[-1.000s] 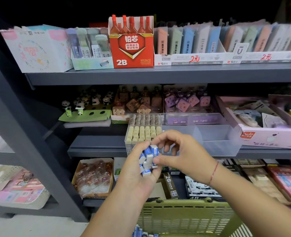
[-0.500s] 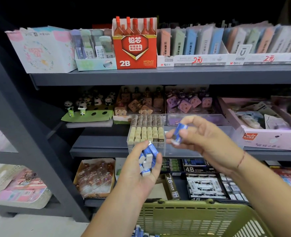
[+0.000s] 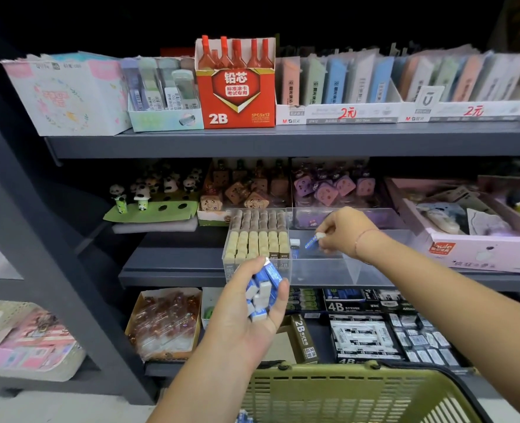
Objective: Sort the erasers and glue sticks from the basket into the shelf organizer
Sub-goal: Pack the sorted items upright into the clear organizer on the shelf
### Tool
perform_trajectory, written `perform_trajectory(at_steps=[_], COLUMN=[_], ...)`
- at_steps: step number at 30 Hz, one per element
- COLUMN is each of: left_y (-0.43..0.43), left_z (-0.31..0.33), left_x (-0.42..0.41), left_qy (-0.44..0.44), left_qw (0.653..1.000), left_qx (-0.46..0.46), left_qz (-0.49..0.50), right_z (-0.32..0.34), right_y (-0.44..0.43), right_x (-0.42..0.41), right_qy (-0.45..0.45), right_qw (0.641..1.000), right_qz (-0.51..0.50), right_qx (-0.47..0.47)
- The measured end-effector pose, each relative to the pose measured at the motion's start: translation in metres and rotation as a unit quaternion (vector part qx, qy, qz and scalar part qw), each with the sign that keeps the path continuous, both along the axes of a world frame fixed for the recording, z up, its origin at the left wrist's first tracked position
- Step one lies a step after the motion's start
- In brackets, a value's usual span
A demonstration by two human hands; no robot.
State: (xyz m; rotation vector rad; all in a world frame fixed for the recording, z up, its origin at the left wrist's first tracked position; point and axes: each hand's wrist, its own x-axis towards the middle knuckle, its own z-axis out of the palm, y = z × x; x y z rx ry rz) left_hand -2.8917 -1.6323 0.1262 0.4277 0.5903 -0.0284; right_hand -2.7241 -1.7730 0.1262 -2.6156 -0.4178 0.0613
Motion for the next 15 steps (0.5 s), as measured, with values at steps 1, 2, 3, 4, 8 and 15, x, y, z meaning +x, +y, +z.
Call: perform_trajectory(at_steps=[1, 2, 3, 4, 8, 15], left_y=[0.0, 0.0, 0.0, 0.0, 0.001, 0.0], left_z=[0.0, 0.0, 0.0, 0.0, 0.0, 0.0], left_x=[0.0, 0.0, 0.0, 0.0, 0.0, -0.001], left_qy=[0.0, 0.0, -0.001, -0.002, -0.004, 0.001], left_qw=[1.0, 1.0, 1.0, 1.0, 1.0, 1.0], left_qx=[0.001, 0.003, 0.004, 0.005, 0.002, 0.005], left_qz=[-0.001, -0.002, -0.003, -0.003, -0.002, 0.003], right_z=[0.0, -0.001, -0.003, -0.005, -0.011, -0.015], right_y=[0.003, 0.007, 0.01, 0.013, 0.016, 0.013], right_x=[-0.001, -0.003, -0.004, -0.005, -0.002, 0.003], right_qy=[-0.015, -0.027, -0.04, -0.05, -0.068, -0.014], right_qw=[1.0, 0.999, 0.998, 0.997, 0.996, 0.998], right_qz=[0.004, 0.007, 0.013, 0.018, 0.027, 0.055], right_qx=[-0.016, -0.03, -0.045, -0.057, -0.052, -0.008])
